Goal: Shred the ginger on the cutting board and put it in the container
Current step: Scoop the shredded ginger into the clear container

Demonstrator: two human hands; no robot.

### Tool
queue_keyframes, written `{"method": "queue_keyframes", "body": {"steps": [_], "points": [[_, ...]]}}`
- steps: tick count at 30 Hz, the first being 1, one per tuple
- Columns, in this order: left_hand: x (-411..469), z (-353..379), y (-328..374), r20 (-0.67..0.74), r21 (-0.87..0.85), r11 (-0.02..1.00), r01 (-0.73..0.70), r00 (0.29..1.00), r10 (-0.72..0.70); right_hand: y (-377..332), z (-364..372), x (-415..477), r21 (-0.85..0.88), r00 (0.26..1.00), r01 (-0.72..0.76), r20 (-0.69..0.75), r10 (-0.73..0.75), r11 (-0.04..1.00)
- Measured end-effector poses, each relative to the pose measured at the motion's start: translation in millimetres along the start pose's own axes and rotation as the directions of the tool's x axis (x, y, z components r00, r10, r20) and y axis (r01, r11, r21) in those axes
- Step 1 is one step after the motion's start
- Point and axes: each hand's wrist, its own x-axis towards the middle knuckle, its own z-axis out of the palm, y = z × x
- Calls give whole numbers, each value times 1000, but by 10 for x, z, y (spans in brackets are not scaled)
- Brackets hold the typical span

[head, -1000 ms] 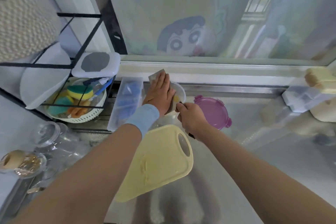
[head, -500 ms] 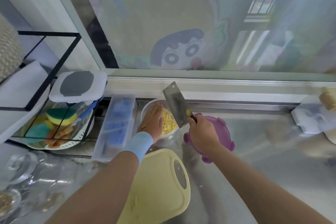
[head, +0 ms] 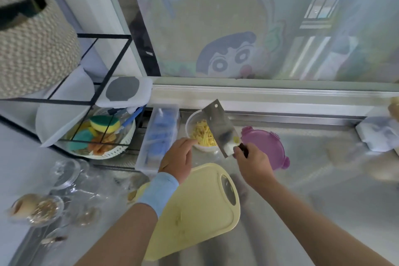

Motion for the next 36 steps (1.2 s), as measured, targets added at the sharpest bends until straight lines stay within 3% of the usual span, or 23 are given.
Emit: {"method": "queue_keyframes", "body": {"steps": [3, 6, 10, 15, 19, 20, 24, 30, 36], "points": [[-582, 2, -64, 79, 29, 1000, -1, 997, -1, 222, 184, -382, 18, 998, -49, 33, 48, 999], [-1119, 34, -203, 261, 147, 983, 108, 955, -144, 438, 430, -713, -13, 990, -103, 96, 104, 995], [-1560, 136, -374, 459, 361, 932, 25, 866, -201, 628, 770, -1038, -23, 975, -162, 148, 164, 986], [-1634, 323, -534, 309, 261, 963, 71, 939, -153, 793, 1097, -1336, 23, 968, -200, 160, 194, 980], [-1739, 408, -521, 42, 115, 974, 194, 979, -200, 830, 1241, -1537, -10, 961, -187, 204, 185, 982], [-1789, 420, -496, 47, 144, 966, 212, 974, -221, 829, 1265, -1575, -9, 964, -180, 199, 178, 984], [-1989, 532, -458, 298, 393, 902, 178, 903, -308, 786, 1365, -1696, -81, 966, -179, 174, 190, 981], [-2061, 600, -419, 306, 382, 913, 142, 913, -270, 731, 1420, -1723, -109, 961, -190, 182, 208, 976], [-2012, 681, -363, 225, 457, 858, 234, 903, -367, 655, 1379, -1587, -113, 965, -215, 128, 229, 970]]}}
